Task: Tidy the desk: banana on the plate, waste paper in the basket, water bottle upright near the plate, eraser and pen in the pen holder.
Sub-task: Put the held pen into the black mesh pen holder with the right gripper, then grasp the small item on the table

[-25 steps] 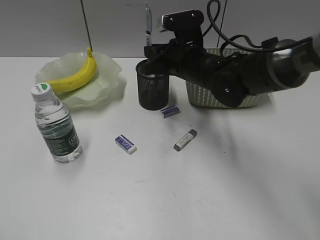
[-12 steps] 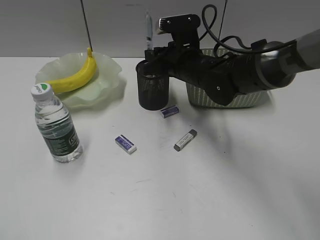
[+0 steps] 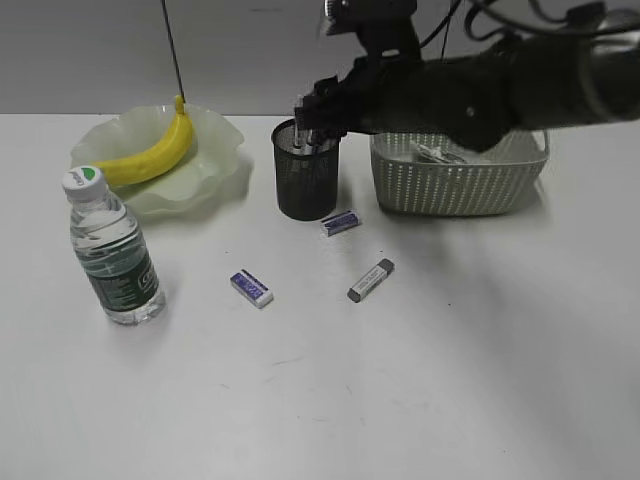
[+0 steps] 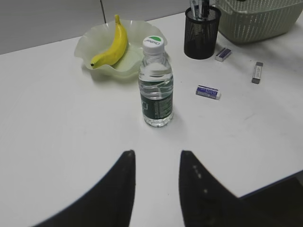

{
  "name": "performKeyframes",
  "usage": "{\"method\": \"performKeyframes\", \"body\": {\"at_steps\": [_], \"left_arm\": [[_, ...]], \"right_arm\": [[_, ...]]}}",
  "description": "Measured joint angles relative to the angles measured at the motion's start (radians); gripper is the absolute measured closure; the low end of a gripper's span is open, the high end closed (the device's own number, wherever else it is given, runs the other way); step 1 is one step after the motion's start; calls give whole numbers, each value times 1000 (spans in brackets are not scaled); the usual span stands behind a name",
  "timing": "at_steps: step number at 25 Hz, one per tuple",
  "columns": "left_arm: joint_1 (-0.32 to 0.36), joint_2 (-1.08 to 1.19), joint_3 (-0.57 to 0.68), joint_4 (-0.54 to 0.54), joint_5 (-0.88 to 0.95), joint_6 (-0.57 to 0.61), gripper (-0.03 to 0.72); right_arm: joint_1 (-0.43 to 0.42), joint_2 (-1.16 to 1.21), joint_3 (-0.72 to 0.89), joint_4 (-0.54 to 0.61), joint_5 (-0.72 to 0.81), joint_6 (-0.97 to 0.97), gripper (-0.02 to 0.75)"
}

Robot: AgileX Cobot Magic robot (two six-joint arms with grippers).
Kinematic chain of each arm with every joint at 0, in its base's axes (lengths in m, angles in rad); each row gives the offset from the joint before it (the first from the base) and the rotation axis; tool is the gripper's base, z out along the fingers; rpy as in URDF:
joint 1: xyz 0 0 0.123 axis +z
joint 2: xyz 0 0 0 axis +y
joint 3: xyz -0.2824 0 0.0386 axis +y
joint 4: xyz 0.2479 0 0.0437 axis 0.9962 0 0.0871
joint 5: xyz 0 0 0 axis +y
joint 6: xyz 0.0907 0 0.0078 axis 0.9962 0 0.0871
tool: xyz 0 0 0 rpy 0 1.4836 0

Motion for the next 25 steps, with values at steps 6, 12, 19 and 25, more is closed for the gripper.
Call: {"method": "performKeyframes", "body": {"at_steps": [6,12,19,25], "left_arm": [[0,-1,0,0,0,0,447],[0,7,0,0,0,0,447],[0,7,0,0,0,0,446],[0,7,0,0,0,0,446]], "right_arm": [[0,-240,3,-11,537,-43,316],[0,-508,178,-13,802,-139,316],[0,-913,426,-3,1044,-171,314],[0,-1290,602,14,1215,-187,314]]}}
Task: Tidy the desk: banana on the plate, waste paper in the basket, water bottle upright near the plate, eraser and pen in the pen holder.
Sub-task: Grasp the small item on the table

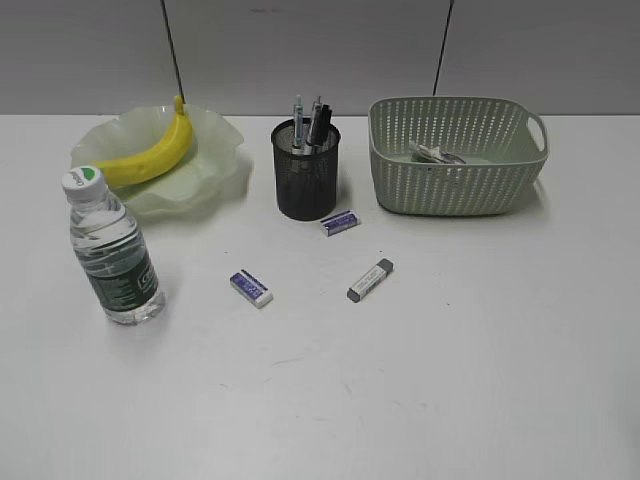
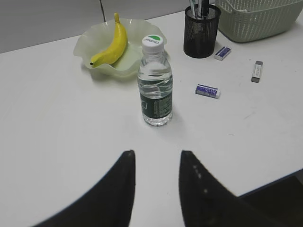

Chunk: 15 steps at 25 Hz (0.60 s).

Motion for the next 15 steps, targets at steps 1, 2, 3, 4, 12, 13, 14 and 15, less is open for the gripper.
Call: {"method": "performKeyframes", "body": {"at_steps": [1,2,3,4,12,13,14,15], "left_arm": [[0,0,0,0,0,0,446],[0,0,0,1,0,0,446],[0,0,0,1,0,0,446],[0,0,0,1,0,0,446],[0,13,0,-2,-1,0,445],[0,28,0,-7,-1,0,445],[0,50,0,-15,-1,0,445],[0,85,-3,-25,-1,0,445]], "right_arm": [[0,-58,22,4,20,-3,314],[0,-105,42,9,37,-13,314],[0,-162,60,18,51,-23,314],[0,-220,74,26,64,-42,314],[0,-535,163,92,95,-113,329],[0,-554,163,93,95,-116,330],[0,-570,163,94,95,-116,332],[0,-581,163,95,95,-116,333]]}}
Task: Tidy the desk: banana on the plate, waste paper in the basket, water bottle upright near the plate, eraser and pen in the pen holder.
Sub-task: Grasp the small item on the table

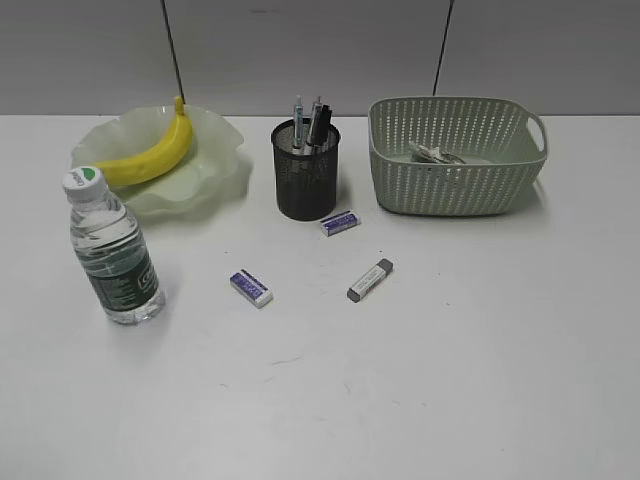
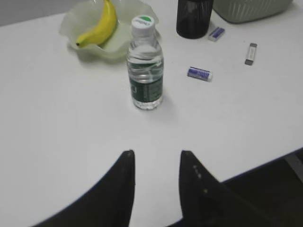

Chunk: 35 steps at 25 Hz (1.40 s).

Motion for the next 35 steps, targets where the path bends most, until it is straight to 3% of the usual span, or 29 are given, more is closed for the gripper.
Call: {"method": "performKeyframes", "body": {"at_steps": [9,22,30,35], "left_arm": [[0,503,-140,-117,-47,0,445],[-9,1063,-388,-533,-320,-3,442],[-155,1350,-521,-564,-356,-28,440],[-180,1527,-634,-561,-347,-111,398]], "right_arm": [[0,-15,0,2,0,-1,351],[0,-15,0,3,0,0,354],[0,-15,0,3,0,0,354],[0,-15,0,3,0,1,354]]}}
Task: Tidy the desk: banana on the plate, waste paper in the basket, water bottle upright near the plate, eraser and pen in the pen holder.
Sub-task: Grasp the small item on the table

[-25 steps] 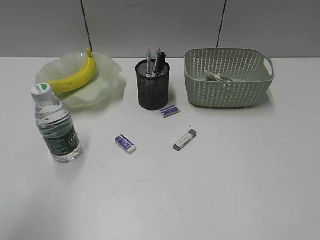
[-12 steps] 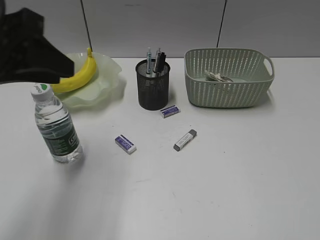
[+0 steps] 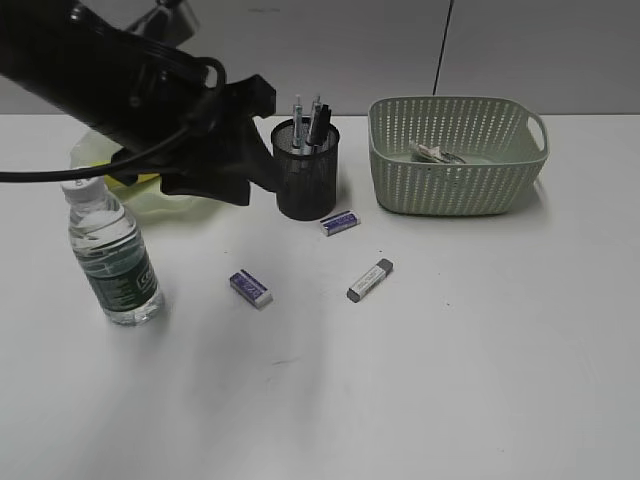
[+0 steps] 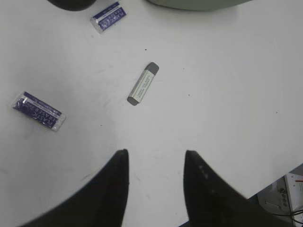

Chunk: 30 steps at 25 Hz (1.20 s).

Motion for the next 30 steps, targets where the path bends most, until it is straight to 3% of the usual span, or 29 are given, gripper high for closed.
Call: {"method": "performKeyframes", "body": {"at_steps": [7,15,19,27,30], "left_arm": [[0,199,-144,75,57,-148,351],[-30,361,-347,313,205,-200,349],[-62,422,-442,415,325,-108,341],[-76,502,-484,449,427,87,304],[-77,522,-489,453,436,136,221]], "right_arm": [[0,0,0,0,0,0,354],[0,0,0,0,0,0,354],[0,0,0,0,0,0,354],[0,0,0,1,0,0,354],[0,0,0,1,0,0,354]]}}
